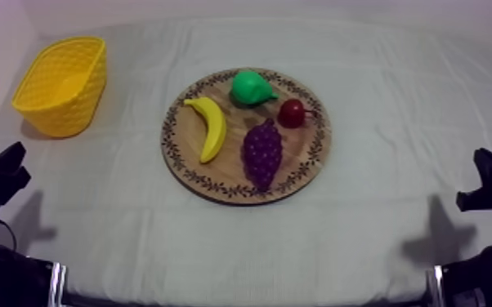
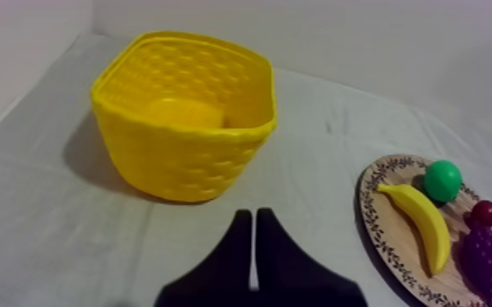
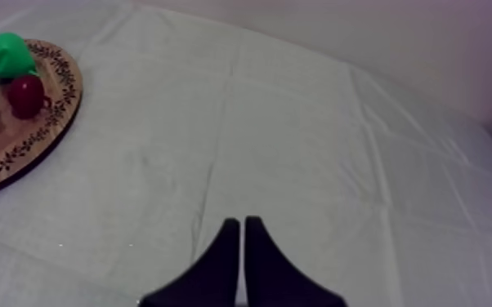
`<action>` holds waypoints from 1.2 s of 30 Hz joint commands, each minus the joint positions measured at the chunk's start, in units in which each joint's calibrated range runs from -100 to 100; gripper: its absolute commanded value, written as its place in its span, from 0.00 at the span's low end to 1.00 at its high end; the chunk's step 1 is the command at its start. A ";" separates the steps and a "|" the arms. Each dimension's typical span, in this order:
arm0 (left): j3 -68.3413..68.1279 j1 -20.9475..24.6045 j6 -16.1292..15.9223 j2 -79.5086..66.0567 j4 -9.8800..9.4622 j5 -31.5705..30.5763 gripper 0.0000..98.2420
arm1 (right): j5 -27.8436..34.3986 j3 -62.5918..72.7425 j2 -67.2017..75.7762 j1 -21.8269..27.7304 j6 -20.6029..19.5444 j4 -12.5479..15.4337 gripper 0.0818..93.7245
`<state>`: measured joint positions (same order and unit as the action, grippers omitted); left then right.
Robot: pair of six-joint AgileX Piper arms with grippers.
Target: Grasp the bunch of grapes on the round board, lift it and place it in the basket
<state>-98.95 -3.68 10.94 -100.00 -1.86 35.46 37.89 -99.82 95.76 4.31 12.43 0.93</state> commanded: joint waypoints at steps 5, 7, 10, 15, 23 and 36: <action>-0.05 0.02 0.03 0.00 -0.02 -0.05 0.00 | 0.02 0.04 0.00 -0.02 0.00 0.02 0.00; -0.05 0.02 0.03 0.00 -0.02 -0.05 0.00 | 0.02 0.04 0.00 -0.02 0.00 0.02 0.00; -0.05 -0.65 -0.18 0.00 -0.02 -0.05 0.00 | 0.02 0.04 0.00 -0.02 0.00 0.02 0.00; -0.05 -3.30 0.01 0.00 -0.02 -0.05 0.00 | 0.02 0.04 0.00 -0.02 0.00 0.02 0.00; -0.05 -8.05 0.11 0.00 -0.02 -0.05 0.00 | 0.02 0.04 0.00 -0.02 0.00 0.02 0.00; 0.55 -13.57 -0.18 0.21 0.13 0.26 0.00 | 0.02 0.04 0.00 -0.02 0.00 0.02 0.00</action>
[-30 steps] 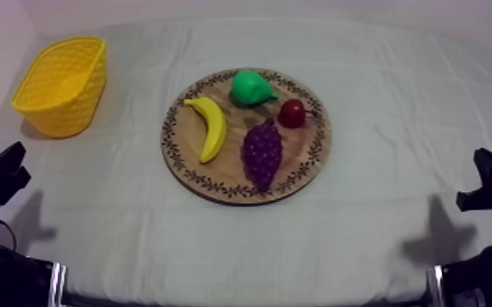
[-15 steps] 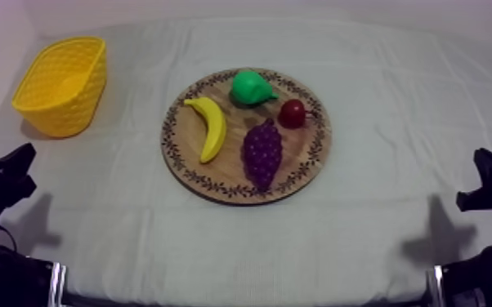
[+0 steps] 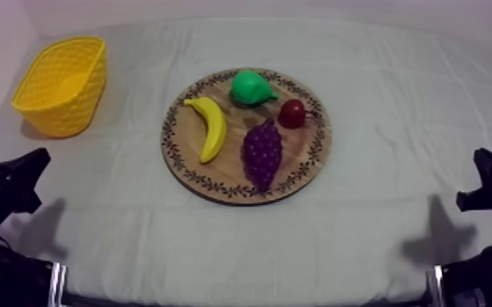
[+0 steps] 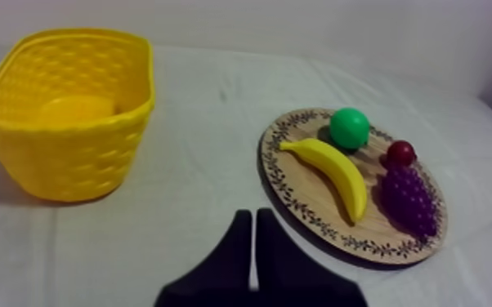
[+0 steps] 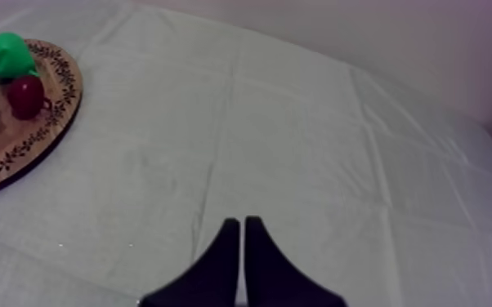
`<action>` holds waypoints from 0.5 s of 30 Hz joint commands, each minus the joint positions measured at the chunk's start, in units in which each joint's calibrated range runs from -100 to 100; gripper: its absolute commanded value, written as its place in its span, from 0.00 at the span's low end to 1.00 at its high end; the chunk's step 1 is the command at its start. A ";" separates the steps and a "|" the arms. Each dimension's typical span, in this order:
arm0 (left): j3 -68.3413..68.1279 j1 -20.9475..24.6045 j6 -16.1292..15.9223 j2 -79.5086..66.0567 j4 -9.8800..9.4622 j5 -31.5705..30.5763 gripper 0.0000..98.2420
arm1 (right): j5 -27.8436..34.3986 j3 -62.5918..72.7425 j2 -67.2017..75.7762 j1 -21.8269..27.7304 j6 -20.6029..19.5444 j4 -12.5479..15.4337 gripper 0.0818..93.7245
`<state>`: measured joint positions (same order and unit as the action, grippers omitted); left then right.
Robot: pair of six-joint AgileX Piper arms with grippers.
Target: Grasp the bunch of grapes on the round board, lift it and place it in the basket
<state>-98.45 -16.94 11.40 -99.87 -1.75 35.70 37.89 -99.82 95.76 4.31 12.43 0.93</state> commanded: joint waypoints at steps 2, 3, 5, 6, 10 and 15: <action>0.43 -0.82 -1.08 0.92 0.11 -0.43 0.00 | 0.02 0.04 0.00 -0.02 0.00 0.02 0.00; 0.81 -1.04 -1.31 1.77 0.21 -0.73 0.00 | 0.02 0.04 0.00 -0.02 0.00 0.02 0.00; 2.05 -1.50 -1.66 4.22 0.34 -1.34 0.00 | 0.02 0.04 0.00 -0.02 0.00 0.02 0.00; 2.94 -1.71 -1.80 5.68 0.37 -1.53 0.00 | 0.02 0.04 0.00 -0.02 0.00 0.02 0.00; 8.07 -2.09 -2.36 12.21 0.63 -1.65 0.00 | 0.02 0.04 0.00 -0.02 0.00 0.02 0.00; 19.31 -3.29 -3.24 22.61 1.41 2.83 0.00 | 0.02 0.04 0.00 -0.02 0.00 0.02 0.00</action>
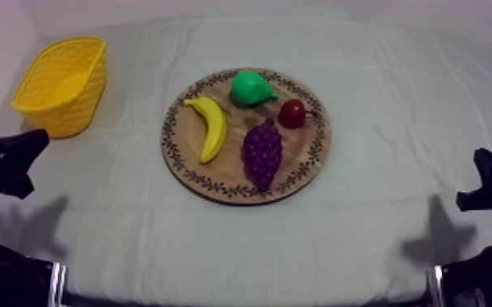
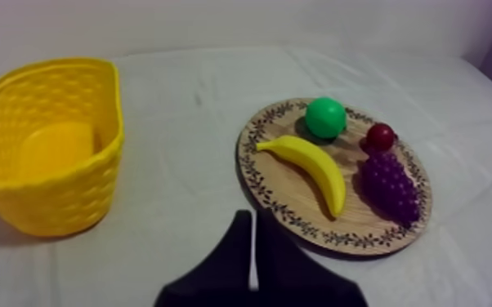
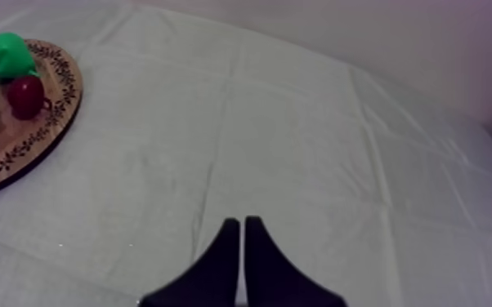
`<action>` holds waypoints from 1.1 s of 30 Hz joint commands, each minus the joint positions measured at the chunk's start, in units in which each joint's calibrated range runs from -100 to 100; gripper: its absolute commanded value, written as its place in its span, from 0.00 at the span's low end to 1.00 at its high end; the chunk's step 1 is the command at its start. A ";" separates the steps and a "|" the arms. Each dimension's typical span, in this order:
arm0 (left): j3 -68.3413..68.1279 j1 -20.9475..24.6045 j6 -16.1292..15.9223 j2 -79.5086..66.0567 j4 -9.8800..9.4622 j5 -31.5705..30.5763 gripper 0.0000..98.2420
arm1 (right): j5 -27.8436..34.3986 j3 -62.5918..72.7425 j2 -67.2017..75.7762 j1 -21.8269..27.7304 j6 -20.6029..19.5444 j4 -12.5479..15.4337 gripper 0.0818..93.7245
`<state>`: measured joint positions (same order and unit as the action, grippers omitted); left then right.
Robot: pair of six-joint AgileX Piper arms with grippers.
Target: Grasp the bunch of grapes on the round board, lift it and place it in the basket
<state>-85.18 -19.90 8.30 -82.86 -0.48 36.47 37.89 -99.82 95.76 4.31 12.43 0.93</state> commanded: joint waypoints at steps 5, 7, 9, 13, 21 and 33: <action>21.09 -1.51 -1.76 17.45 1.90 12.29 0.00 | 0.02 0.04 0.00 -0.02 0.00 0.02 0.00; 27.30 -1.67 -2.16 22.20 2.96 16.83 0.00 | 0.02 0.04 0.00 -0.02 0.00 0.02 0.00; 33.62 -1.82 -2.06 27.08 3.92 21.50 0.00 | 0.02 0.04 0.00 -0.02 0.00 0.02 0.00; 45.49 -2.45 -0.75 36.57 5.14 30.37 0.00 | 0.02 0.04 0.00 -0.02 0.00 0.02 0.00; 62.96 -5.34 6.32 52.30 4.57 42.19 0.00 | 0.02 0.04 0.00 -0.02 0.00 0.02 0.00; 75.08 -14.60 15.00 73.13 1.76 48.28 0.00 | 0.02 0.04 0.00 -0.02 0.00 0.02 0.00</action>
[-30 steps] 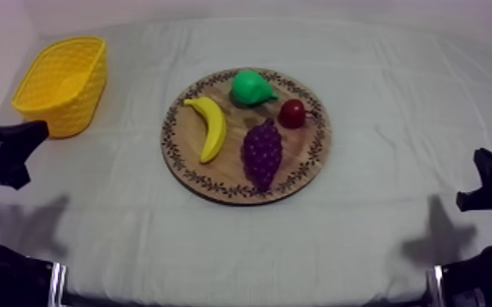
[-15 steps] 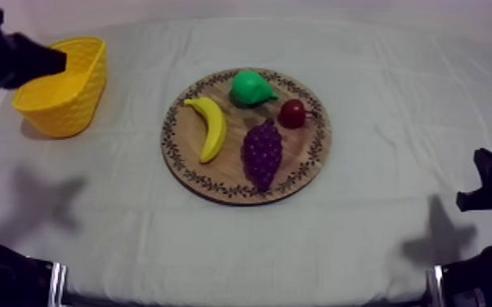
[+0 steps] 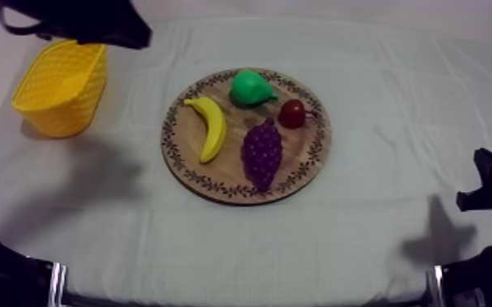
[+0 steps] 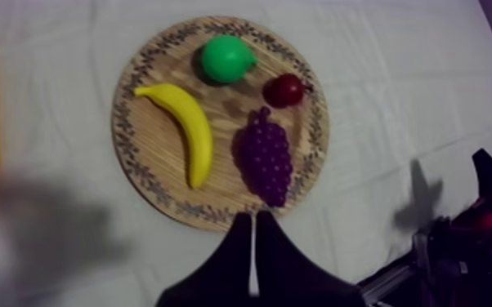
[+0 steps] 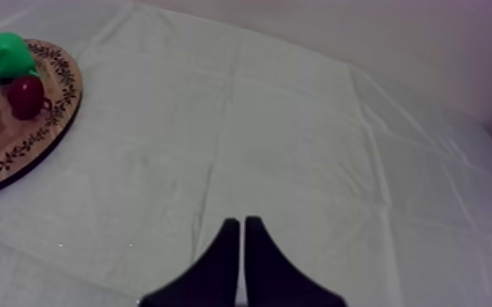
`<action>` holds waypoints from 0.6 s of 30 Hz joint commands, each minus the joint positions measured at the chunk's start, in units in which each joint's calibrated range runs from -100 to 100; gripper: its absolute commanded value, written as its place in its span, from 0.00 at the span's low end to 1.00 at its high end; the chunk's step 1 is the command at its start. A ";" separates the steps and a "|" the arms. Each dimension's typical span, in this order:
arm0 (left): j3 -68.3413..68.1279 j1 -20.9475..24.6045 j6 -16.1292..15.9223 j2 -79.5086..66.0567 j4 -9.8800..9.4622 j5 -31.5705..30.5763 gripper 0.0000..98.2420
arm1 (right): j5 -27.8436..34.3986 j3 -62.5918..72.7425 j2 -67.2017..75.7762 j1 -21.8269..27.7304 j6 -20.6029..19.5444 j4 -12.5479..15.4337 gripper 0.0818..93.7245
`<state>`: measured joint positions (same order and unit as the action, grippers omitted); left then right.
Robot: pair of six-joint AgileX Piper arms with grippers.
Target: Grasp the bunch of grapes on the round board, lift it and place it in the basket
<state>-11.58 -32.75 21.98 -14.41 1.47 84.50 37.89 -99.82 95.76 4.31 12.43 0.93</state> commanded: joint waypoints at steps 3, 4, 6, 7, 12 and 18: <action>4.97 -4.15 2.73 9.99 -0.65 1.02 0.00 | 0.02 0.04 0.00 -0.02 0.00 0.02 0.00; 6.18 -4.82 3.03 11.61 -0.71 1.16 0.00 | 0.02 0.04 0.00 -0.02 0.00 0.02 0.00; 8.62 -5.94 3.46 14.61 -0.76 1.33 0.00 | 0.02 0.04 0.00 -0.02 0.00 0.02 0.00; 9.91 -6.40 3.58 16.01 -0.77 1.40 0.00 | 0.02 0.04 0.00 -0.02 0.00 0.02 0.00; 17.14 -7.92 3.72 22.25 -0.69 2.68 0.00 | 0.02 0.04 0.00 -0.02 0.00 0.02 0.00; 23.36 -8.69 3.89 27.35 -0.71 4.35 0.00 | 0.02 0.04 0.00 -0.02 0.00 0.02 0.00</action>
<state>10.50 -41.42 25.85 11.96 0.75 88.69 37.89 -99.82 95.76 4.31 12.43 0.93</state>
